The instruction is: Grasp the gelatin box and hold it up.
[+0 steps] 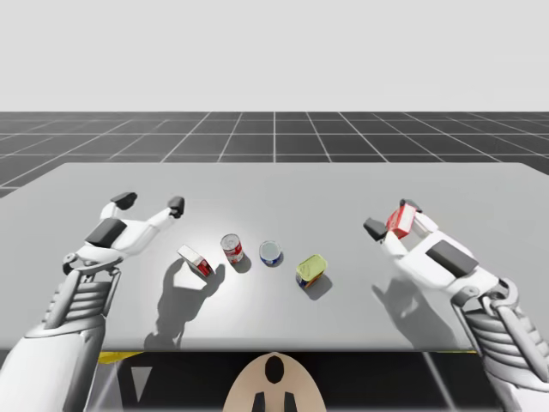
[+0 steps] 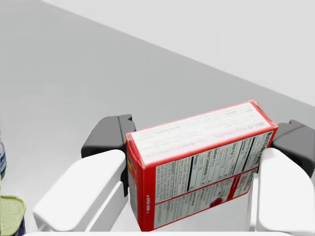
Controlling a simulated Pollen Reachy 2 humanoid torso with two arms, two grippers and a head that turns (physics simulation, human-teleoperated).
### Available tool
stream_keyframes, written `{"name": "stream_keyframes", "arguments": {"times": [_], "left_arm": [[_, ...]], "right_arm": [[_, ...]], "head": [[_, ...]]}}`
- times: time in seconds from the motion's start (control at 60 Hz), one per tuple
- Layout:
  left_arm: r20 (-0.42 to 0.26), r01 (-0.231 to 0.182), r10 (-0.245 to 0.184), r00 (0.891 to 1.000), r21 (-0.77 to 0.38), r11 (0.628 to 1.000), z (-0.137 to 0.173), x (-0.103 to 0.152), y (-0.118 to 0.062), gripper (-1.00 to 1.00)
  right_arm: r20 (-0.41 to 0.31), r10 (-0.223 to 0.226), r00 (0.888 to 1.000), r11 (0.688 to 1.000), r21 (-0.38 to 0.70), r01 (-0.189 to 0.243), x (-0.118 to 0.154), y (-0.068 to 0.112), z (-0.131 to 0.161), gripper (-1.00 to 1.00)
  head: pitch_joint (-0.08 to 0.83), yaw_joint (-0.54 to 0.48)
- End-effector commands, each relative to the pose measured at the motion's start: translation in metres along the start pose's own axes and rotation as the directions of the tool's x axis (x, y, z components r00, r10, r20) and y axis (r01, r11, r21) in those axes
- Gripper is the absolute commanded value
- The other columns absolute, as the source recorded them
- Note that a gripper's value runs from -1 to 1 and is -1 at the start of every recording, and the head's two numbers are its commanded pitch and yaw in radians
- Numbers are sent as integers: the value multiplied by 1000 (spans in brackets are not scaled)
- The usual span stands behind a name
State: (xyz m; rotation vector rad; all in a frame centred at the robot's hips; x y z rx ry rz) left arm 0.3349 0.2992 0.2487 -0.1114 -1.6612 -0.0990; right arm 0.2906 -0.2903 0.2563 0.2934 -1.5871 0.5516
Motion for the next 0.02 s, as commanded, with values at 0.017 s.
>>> {"name": "stream_keyframes", "arguments": {"times": [0.017], "left_arm": [[9,-6,6,1000,11,1000,0,3,4,-1000]], "right_arm": [[194,48,980,998,-47,-39,75,-11,3,1000]], "head": [[331,-409]]}}
